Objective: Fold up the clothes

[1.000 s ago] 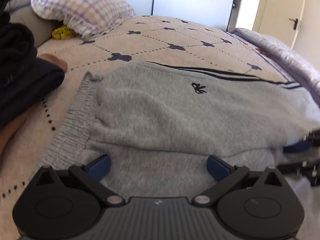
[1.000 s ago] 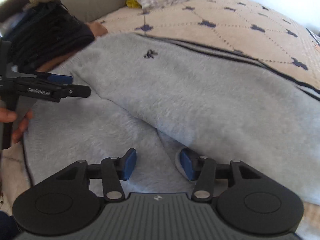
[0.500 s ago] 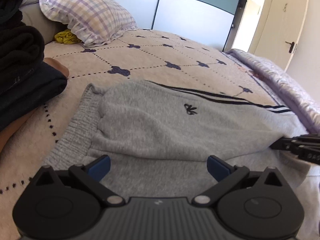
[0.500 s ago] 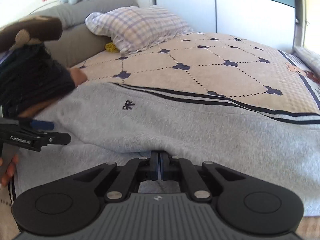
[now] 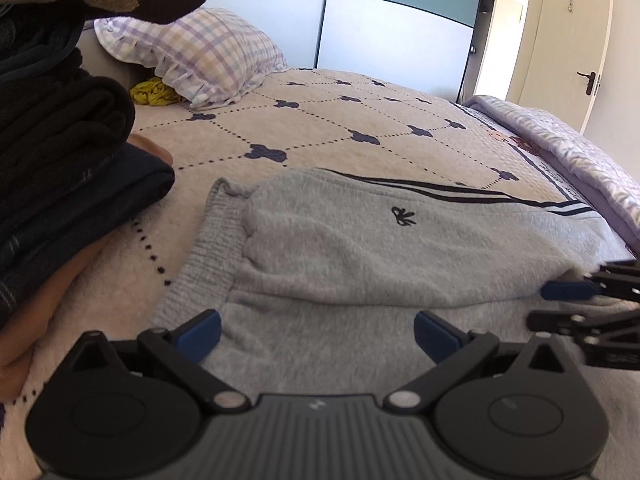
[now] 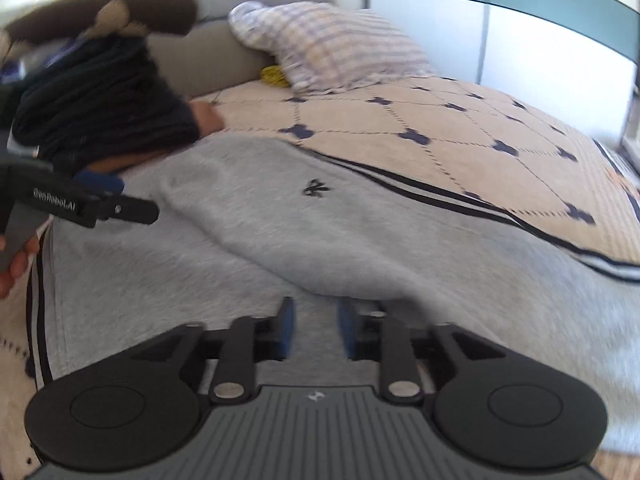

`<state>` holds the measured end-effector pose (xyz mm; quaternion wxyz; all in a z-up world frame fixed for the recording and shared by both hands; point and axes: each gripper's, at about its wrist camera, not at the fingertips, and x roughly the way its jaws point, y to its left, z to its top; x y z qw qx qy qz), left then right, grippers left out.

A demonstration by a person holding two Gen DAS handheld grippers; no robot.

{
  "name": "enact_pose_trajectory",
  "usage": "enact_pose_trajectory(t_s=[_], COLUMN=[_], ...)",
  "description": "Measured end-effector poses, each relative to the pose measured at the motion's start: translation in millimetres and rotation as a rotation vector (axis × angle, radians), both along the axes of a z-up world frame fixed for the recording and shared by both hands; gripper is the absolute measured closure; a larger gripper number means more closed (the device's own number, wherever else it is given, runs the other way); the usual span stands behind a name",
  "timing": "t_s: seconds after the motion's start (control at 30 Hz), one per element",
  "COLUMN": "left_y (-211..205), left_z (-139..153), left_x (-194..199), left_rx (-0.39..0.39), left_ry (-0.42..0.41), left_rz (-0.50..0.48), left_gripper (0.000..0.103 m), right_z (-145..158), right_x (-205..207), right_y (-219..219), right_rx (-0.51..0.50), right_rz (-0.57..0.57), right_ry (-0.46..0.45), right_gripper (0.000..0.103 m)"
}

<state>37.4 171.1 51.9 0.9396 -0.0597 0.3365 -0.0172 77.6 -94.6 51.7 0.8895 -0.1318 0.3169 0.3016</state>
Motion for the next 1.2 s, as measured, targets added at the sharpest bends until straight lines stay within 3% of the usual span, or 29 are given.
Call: enact_pose_trajectory(t_s=[0.2, 0.27, 0.3, 0.33, 0.47, 0.73, 0.87, 1.0, 1.13, 1.2], left_y=[-14, -16, -16, -14, -6, -2, -3, -4, -4, -2], left_z=[0, 2, 4, 5, 9, 3, 1, -1, -4, -3], left_x=[-3, -2, -2, -2, -6, 0, 4, 9, 12, 10], left_rx=[-0.002, -0.01, -0.014, -0.023, -0.072, -0.05, -0.041, -0.045, -0.048, -0.036], left_ry=[-0.001, -0.011, -0.017, -0.02, -0.024, -0.008, -0.003, 0.004, 0.012, 0.019], left_rz=[-0.04, -0.043, -0.039, -0.034, -0.028, -0.028, -0.031, -0.033, -0.041, -0.036], left_gripper=[0.0, 0.0, 0.0, 0.0, 0.0, 0.0, 0.0, 0.0, 0.0, 0.0], right_z=[-22, -20, -18, -14, -1, -7, 1, -10, -16, -13], right_x=[32, 29, 27, 23, 13, 11, 20, 32, 27, 23], right_y=[19, 16, 14, 10, -11, -40, -51, -59, -56, -60], right_rx=[-0.064, -0.052, -0.045, -0.031, 0.101, 0.289, 0.391, 0.383, 0.346, 0.378], right_rz=[-0.018, -0.005, 0.003, 0.015, 0.028, -0.01, -0.081, -0.165, -0.172, -0.162], right_ry=[0.042, 0.074, 0.09, 0.106, 0.179, 0.303, 0.288, 0.305, 0.3, 0.283], right_gripper=[0.055, 0.075, 0.09, 0.093, 0.095, 0.095, 0.095, 0.096, 0.095, 0.095])
